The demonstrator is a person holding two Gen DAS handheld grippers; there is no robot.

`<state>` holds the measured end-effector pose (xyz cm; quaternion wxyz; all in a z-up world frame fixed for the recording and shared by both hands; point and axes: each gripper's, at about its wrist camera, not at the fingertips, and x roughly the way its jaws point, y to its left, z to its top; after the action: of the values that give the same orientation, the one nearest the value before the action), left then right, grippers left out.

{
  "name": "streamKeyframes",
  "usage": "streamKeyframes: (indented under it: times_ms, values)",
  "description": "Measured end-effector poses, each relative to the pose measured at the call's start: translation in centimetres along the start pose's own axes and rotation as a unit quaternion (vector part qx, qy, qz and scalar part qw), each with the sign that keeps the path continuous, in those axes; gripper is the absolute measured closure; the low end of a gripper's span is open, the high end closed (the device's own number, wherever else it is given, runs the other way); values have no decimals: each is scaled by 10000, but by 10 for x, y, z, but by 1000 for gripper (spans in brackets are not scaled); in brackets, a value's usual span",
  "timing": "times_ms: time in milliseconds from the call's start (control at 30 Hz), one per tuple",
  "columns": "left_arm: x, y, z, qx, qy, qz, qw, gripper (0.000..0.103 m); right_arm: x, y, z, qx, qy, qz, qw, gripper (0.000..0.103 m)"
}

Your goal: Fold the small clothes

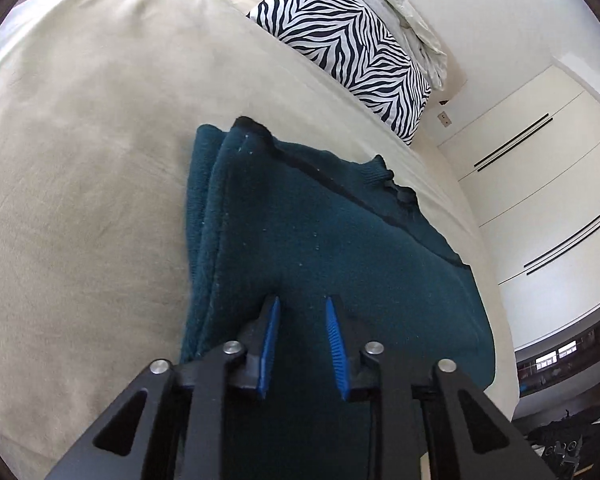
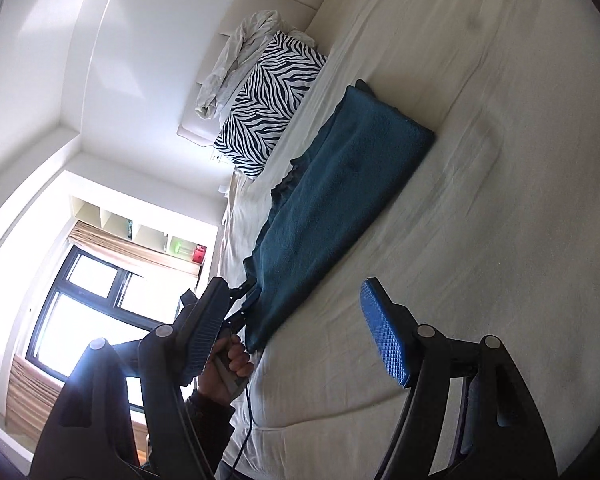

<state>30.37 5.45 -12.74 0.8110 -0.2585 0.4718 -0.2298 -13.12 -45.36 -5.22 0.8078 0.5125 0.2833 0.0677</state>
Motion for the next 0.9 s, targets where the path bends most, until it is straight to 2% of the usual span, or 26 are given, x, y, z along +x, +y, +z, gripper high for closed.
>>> streamKeyframes:
  times_ms: [67,133,200,300,367,400,467,500,533,567,600,633,700,800,867,900]
  values:
    - [-13,19,-1,-280,-120,-213,9993,85,-3,-2,0,-39,-23,-112,9999,35]
    - [-31,29,-4,-498,-319,-272,9979,83,-4,-5,1,30,-36,-173,9998,35]
    - [-45,28,-1,-604,-536,-389,9960,59,-2,-7,0,73,-53,-196,9998,35]
    - [-45,4,19,-417,-762,-524,9948,46,14,-1,0,67,73,-192,9998,35]
    - [-24,-16,38,-26,-683,-350,9971,42,23,4,-4,40,176,-198,9996,35]
    - [-10,-21,47,115,-576,-229,9980,42,27,6,-5,56,223,-177,9996,35]
    - [21,-12,59,36,-321,59,9995,43,35,7,-8,109,321,-155,9993,35]
    - [31,-1,62,-87,-266,196,9994,53,37,9,-9,92,359,-184,9991,35]
    - [34,11,63,-192,-310,165,9992,65,37,10,-11,37,377,-219,9990,35]
    - [33,21,64,-323,-341,129,9988,84,38,12,-12,-23,388,-265,9989,35]
    - [30,32,65,-492,-325,16,9983,96,37,12,-12,-67,396,-304,9987,35]
    - [27,42,65,-628,-349,-68,9974,99,37,11,-12,-81,396,-315,9987,35]
    - [21,54,60,-680,-404,-223,9966,98,38,7,-12,-24,368,-329,9988,35]
    - [12,48,55,-377,-421,-21,9984,98,43,1,-15,155,338,-268,9989,35]
    - [-3,48,50,-446,-535,20,9976,98,47,6,-20,71,386,-253,9989,35]
    - [-12,50,46,-566,-657,125,9962,77,48,10,-21,-16,400,-237,9989,35]
